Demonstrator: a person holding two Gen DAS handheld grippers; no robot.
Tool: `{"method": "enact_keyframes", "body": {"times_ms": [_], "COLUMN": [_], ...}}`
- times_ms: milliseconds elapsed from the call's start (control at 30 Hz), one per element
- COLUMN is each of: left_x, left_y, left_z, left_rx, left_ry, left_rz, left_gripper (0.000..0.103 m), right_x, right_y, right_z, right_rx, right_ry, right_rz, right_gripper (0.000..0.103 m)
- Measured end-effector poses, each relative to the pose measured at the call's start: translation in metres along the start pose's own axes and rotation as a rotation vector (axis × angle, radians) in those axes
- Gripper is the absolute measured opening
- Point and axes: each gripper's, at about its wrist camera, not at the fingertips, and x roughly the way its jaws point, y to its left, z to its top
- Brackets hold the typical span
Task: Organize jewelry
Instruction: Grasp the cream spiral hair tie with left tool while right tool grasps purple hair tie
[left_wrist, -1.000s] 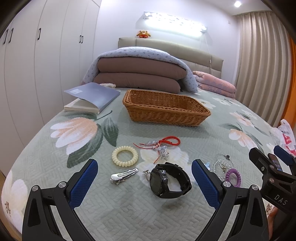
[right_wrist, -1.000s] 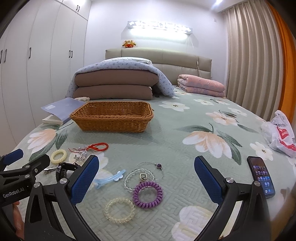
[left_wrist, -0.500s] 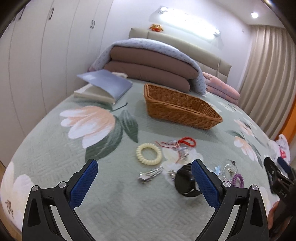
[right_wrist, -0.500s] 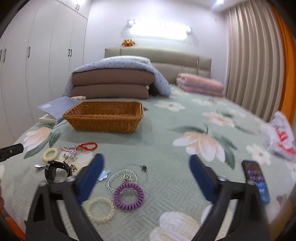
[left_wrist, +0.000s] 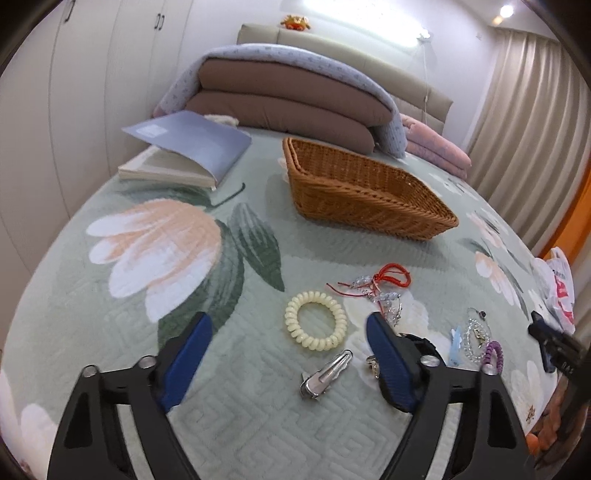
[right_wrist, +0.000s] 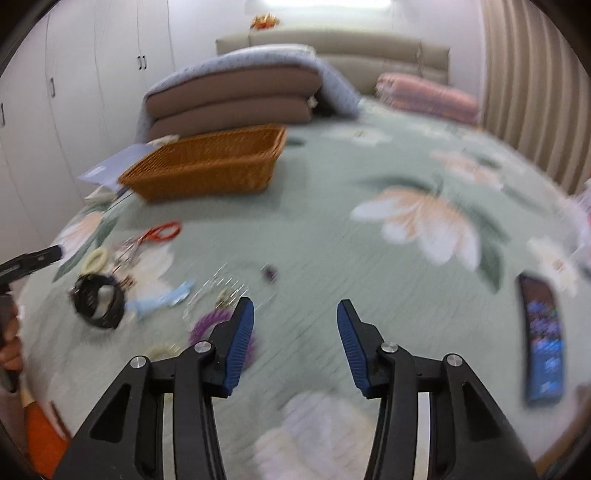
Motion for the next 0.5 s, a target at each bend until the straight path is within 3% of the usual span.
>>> {"method": "enact_keyframes", "body": {"times_ms": [200,300,400,467,500], "left_x": [0.020,0.029,0.043,0.051,0.058], "left_y": [0.003,0.002,-0.002,-0.004,-0.006], "left_z": [-0.003,0.000,0.004,0.004,0.004], "left_rx": [-0.006,-0.014,0.001,0.008,0.009], "left_ry": [0.042,0.070,0.106,0.135,0.161], "left_rz": [-0.019,-0.031,-0.013,0.006,0.002], "left_gripper": [0.079,0.076,0.073,0.066,0.057], "right_x": [0.015,0.025,0.034,0.033,0.034], "right_y": [0.024,0.027,0.027,0.027,0.028], "right_z": [-0.011,-0.013,-0.017,-0.017,-0.017], "right_rx": [-0.051,-0.056,-0.059,-0.062,-0.068], "right_ry": [0.013,0.032,0.041,0.030,0.028], "right_rz": [-0.037,-0.051,-0.073,-0.082,-0.088], "right_gripper": [0.050,0.041,0.039,0.039,0.039]}}
